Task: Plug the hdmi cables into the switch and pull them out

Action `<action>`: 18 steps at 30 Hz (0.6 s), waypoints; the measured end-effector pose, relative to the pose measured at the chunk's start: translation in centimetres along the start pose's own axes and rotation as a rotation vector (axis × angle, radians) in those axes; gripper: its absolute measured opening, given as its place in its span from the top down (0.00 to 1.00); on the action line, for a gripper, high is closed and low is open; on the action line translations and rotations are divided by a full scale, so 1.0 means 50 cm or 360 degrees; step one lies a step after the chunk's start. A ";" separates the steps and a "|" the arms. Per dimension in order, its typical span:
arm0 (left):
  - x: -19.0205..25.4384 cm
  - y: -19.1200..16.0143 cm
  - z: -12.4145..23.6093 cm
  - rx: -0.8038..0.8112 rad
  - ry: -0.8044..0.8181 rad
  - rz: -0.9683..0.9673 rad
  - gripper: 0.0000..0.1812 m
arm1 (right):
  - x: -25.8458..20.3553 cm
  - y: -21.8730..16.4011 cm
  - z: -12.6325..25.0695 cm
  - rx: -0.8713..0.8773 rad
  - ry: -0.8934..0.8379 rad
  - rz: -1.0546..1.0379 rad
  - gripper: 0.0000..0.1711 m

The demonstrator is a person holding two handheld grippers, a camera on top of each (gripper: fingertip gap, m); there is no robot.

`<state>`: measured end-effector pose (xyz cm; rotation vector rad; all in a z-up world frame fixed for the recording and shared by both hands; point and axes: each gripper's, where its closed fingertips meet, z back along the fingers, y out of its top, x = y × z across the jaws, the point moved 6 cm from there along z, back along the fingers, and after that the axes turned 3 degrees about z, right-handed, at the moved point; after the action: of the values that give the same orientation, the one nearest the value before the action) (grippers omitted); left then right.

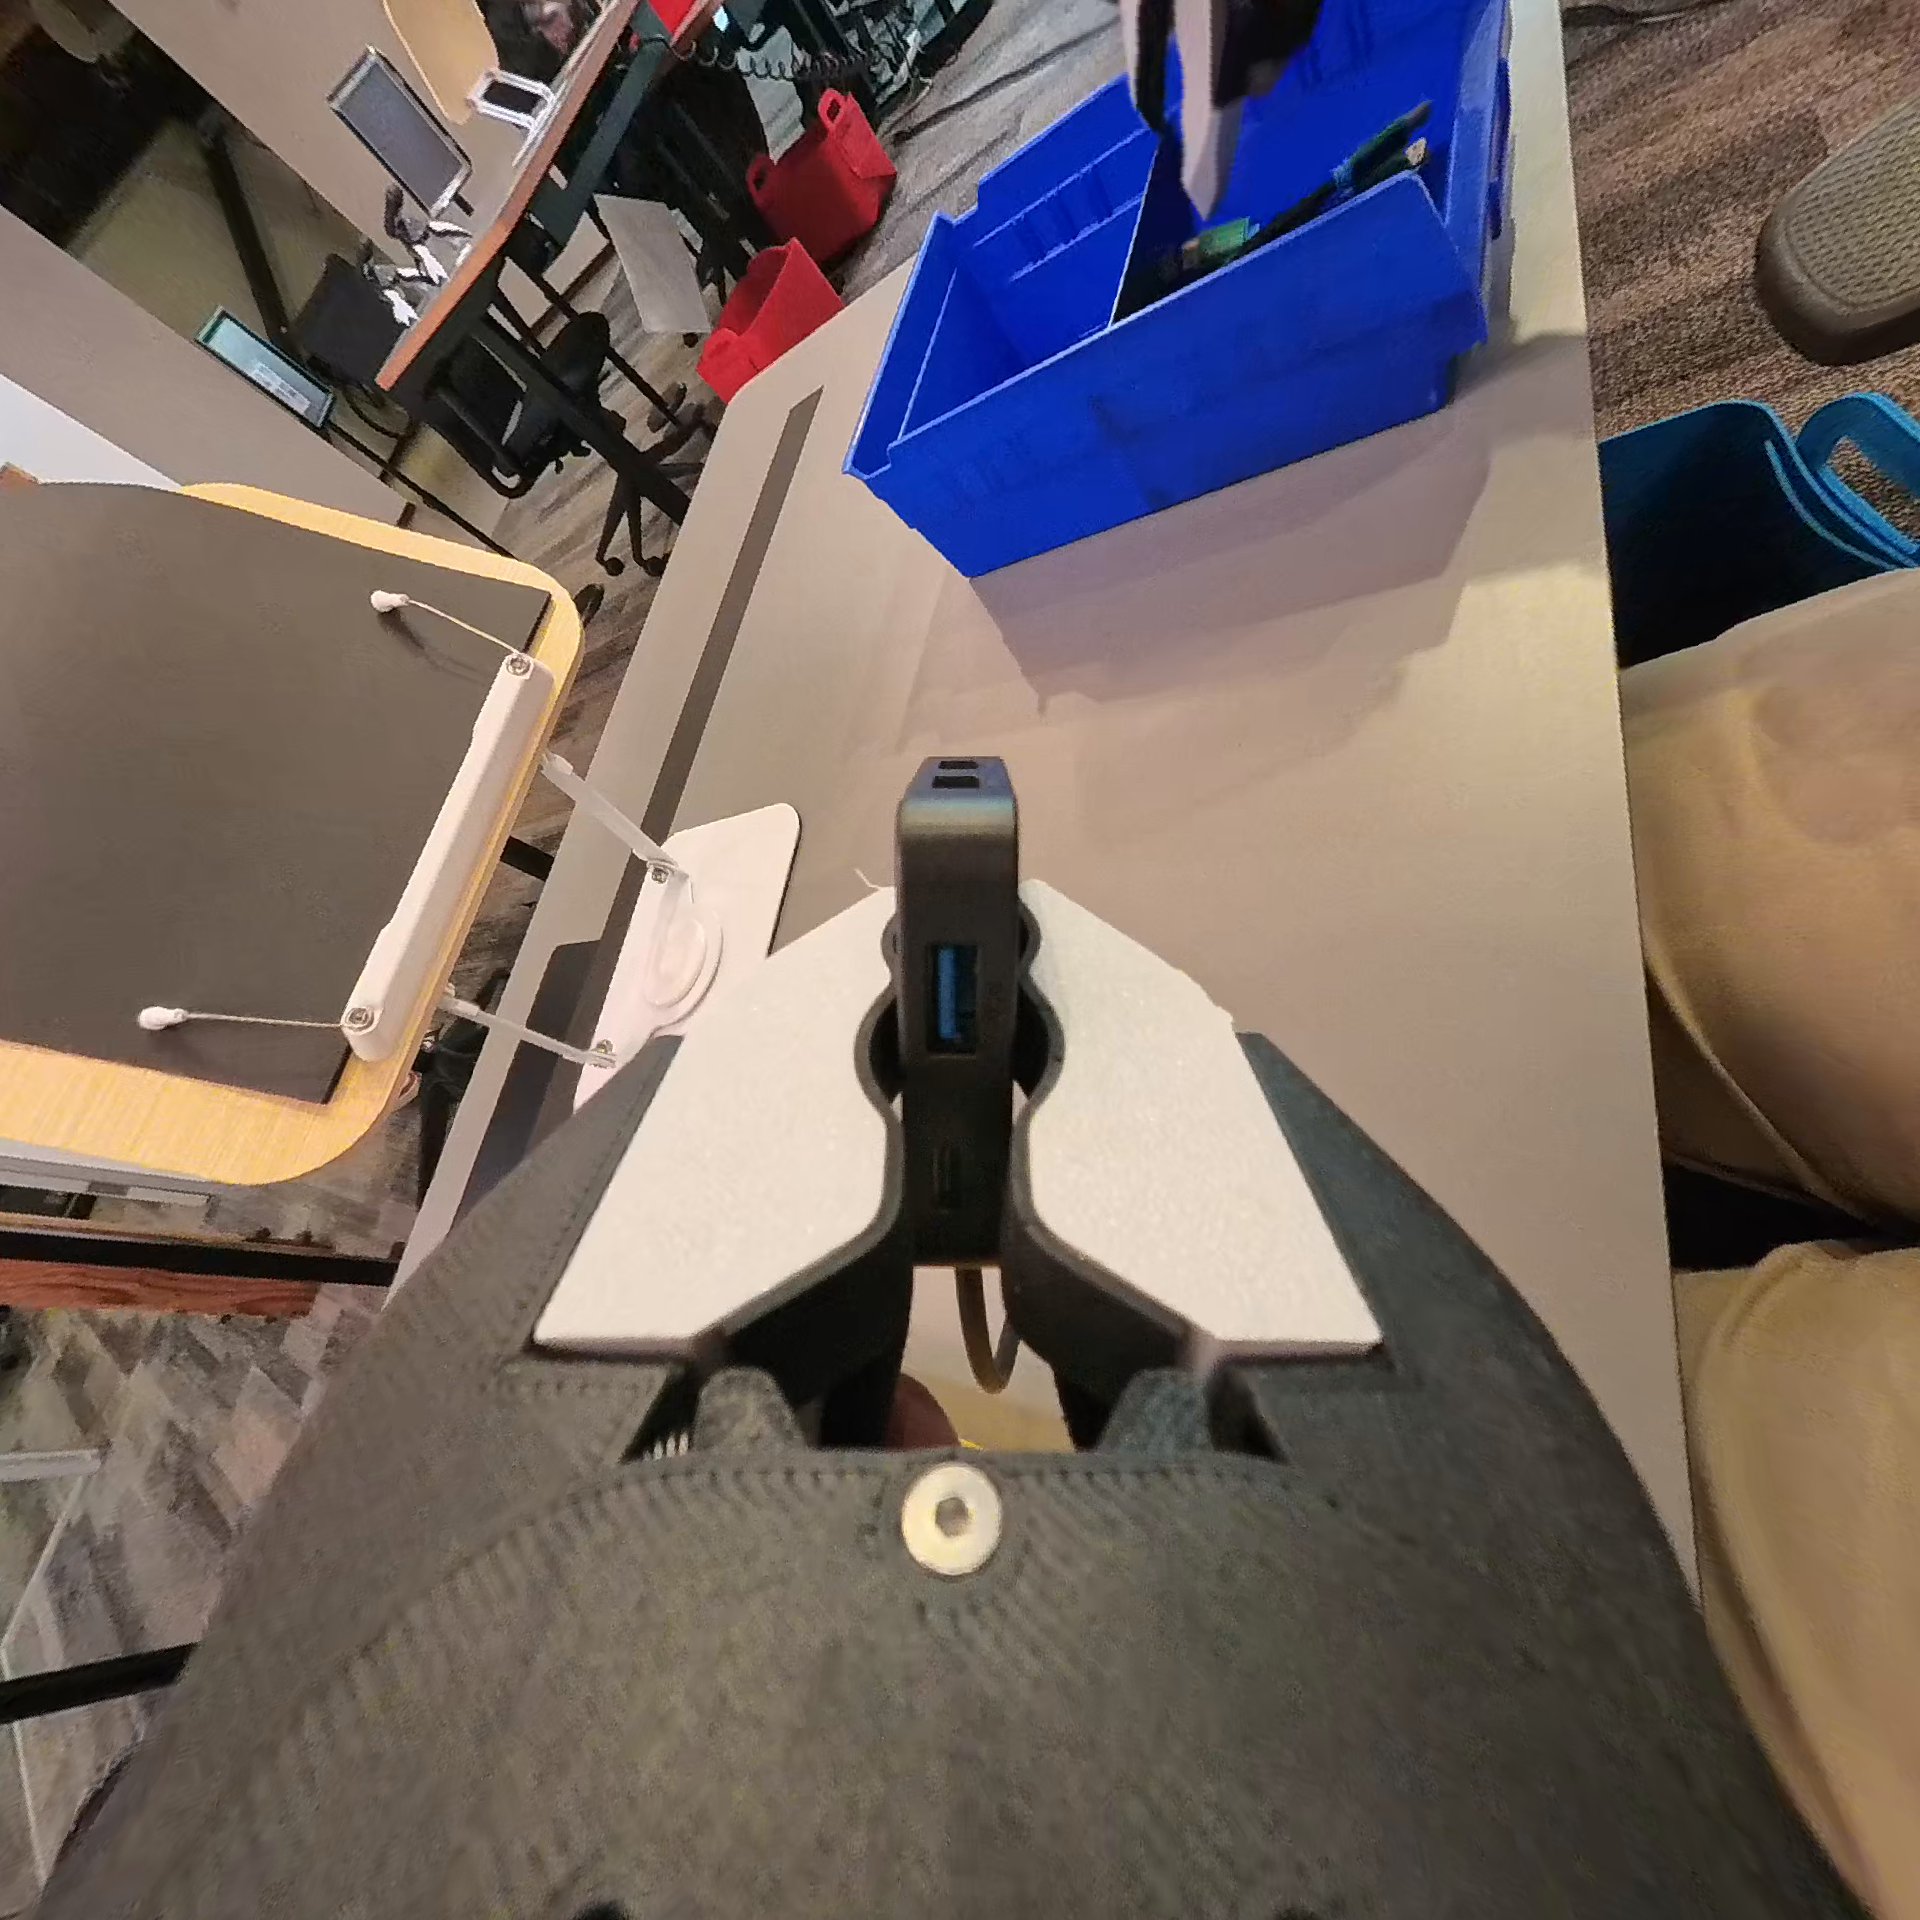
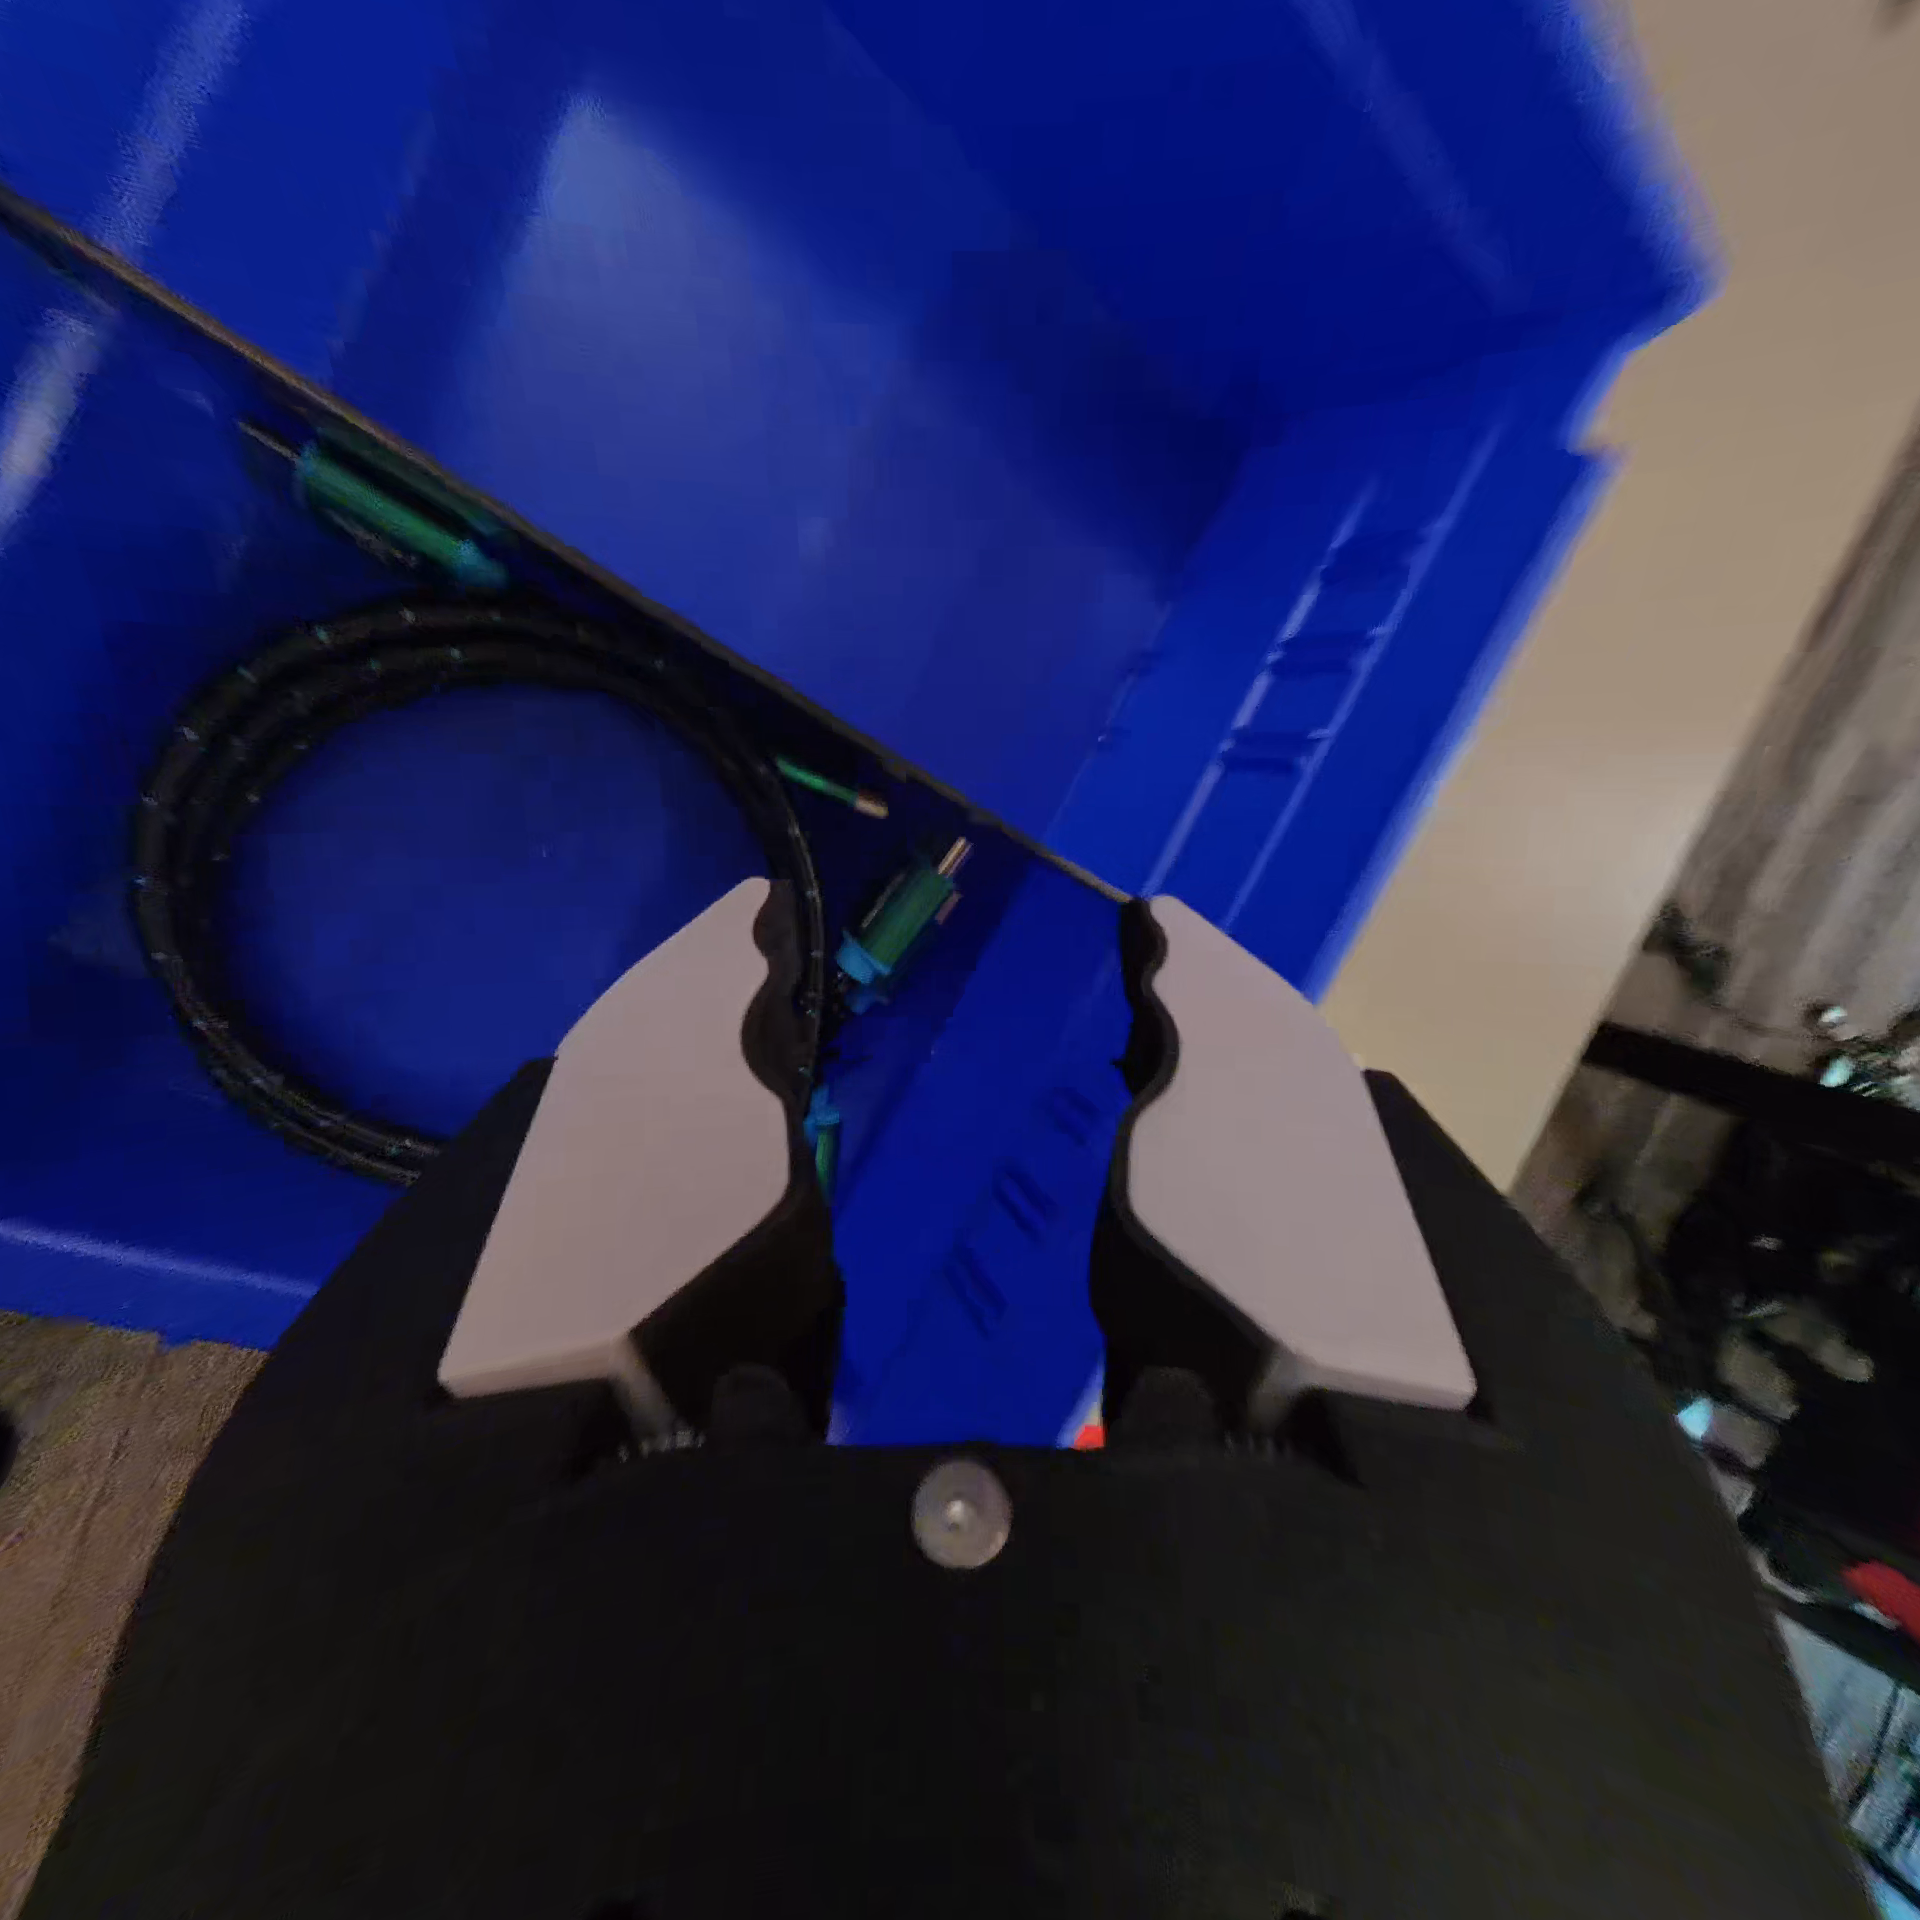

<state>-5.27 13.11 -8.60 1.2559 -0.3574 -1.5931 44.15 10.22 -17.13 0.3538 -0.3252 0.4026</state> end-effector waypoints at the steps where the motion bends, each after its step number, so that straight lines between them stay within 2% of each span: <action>1: 0.001 0.001 -0.002 0.0000 0.0001 -0.0003 0.92 | -0.002 0.012 0.026 0.0073 -0.0048 0.0019 0.67; 4: 0.004 0.007 -0.008 0.0004 0.0007 -0.0009 0.92 | -0.056 0.089 0.136 0.0535 -0.0045 0.0269 0.71; 10: 0.026 0.016 -0.027 0.0005 -0.0040 -0.0030 0.92 | -0.333 0.252 0.330 0.1373 0.0176 0.1087 0.76; 14: 0.042 0.026 -0.034 0.0015 -0.0068 -0.0050 0.92 | -0.504 0.307 0.372 0.1678 0.0372 0.1422 0.79; 18: 0.053 0.036 -0.038 0.0027 -0.0095 -0.0063 0.92 | -0.588 0.337 0.371 0.1784 0.0403 0.1554 0.83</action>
<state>-2.51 10.77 -9.51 1.2370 -0.3866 -1.6670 6.93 7.97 -7.12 1.2321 0.0390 1.5892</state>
